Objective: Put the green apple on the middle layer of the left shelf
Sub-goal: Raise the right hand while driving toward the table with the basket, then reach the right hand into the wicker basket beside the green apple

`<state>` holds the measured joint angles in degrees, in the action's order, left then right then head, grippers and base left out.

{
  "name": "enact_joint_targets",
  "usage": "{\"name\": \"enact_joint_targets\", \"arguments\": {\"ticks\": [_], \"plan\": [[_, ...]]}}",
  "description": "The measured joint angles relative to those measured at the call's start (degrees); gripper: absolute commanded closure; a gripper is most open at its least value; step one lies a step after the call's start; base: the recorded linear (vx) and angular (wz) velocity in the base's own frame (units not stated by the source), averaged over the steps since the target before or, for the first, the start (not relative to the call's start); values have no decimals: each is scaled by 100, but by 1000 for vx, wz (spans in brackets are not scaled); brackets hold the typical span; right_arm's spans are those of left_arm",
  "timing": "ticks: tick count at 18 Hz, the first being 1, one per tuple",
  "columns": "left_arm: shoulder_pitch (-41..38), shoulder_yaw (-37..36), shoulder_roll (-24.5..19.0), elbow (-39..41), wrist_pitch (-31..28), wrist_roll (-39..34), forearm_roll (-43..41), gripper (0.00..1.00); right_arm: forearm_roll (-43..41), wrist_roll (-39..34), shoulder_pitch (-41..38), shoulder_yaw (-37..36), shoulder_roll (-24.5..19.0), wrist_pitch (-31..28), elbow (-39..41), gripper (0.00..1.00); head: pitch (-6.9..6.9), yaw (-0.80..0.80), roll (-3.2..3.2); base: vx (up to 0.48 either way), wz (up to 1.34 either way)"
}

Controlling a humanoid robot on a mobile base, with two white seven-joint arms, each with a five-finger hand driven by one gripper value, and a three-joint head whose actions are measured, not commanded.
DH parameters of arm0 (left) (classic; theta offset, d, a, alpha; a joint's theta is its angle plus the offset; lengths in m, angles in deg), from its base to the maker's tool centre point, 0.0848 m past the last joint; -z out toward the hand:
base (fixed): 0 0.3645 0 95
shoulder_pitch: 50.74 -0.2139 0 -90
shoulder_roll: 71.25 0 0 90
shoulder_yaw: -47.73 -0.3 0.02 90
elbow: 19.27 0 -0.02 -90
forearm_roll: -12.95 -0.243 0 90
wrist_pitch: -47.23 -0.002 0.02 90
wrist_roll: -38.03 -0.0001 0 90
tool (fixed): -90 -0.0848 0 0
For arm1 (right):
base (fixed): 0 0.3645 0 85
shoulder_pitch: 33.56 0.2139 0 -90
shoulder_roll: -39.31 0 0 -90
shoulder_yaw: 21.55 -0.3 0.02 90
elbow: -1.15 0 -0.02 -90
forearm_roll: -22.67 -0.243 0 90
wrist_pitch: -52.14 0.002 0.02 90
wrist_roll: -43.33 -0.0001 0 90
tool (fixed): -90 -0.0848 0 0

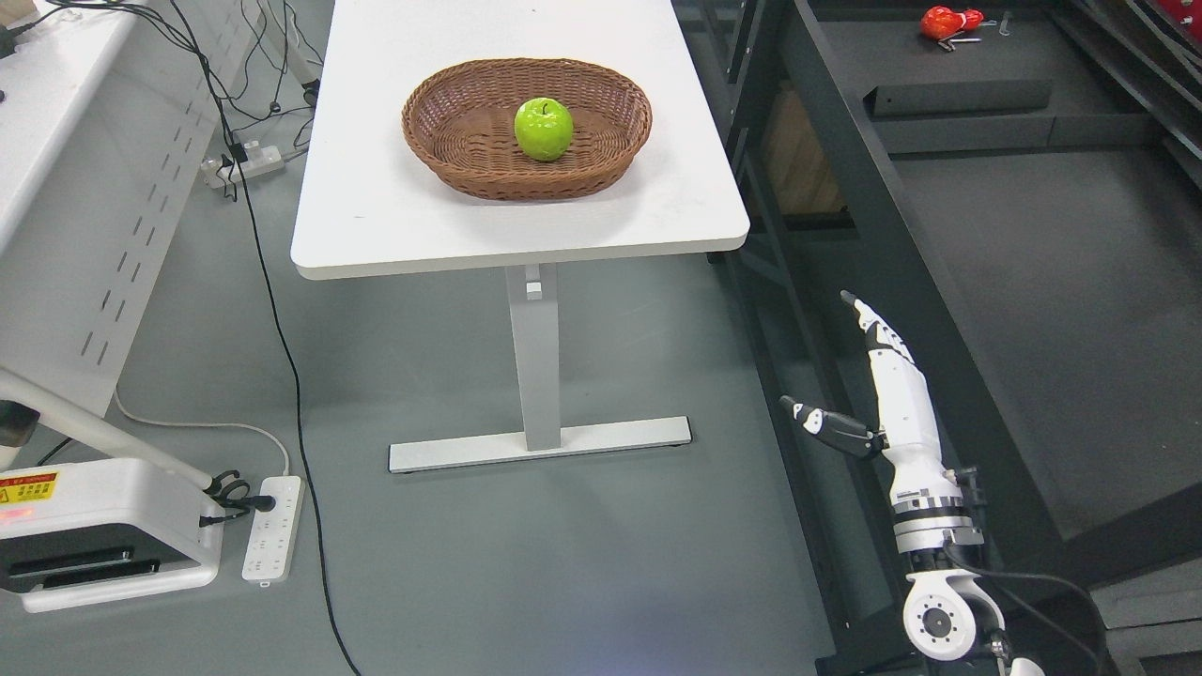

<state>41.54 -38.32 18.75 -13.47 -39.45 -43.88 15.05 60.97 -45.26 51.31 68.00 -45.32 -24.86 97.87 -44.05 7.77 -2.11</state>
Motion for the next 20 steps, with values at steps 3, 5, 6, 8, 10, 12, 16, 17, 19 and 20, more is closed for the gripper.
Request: {"name": "enact_joint_targets", "arguments": {"ticks": [3,5,6,8,10,12,16,17,19,20], "plan": [[0,0,0,0,1,0,0,0,-100,12,103,12,-67,41,56,0,0,0,0,95,-30],[0,0,0,0,4,0,0,0,-151,-35,211,18,-100,107,82,0,0,0,0,100,-11],[1,0,0,0,5,0,0,0,-156,-84,262,20,-113,141,91,0,0,0,0,99,-5],[0,0,0,0,6,0,0,0,-37,-364,347,57,-139,194,93,0,0,0,0,92,-3],[0,0,0,0,10,0,0,0,157,-538,456,138,-162,201,69,0,0,0,0,99,0],[0,0,0,0,20,0,0,0,315,-626,613,211,-191,209,28,0,0,0,0,89,-3],[0,1,0,0,37,0,0,0,485,-714,981,314,-292,196,-150,0,0,0,0,90,-6],[0,1,0,0,25,0,0,0,514,-728,1073,335,-315,193,-203,0,0,0,0,89,0],[0,1,0,-1,6,0,0,0,555,-796,1236,375,-351,189,-310,0,0,0,0,94,0],[0,1,0,0,5,0,0,0,572,-866,1317,403,-370,187,-374,0,0,0,0,94,-1]]}}
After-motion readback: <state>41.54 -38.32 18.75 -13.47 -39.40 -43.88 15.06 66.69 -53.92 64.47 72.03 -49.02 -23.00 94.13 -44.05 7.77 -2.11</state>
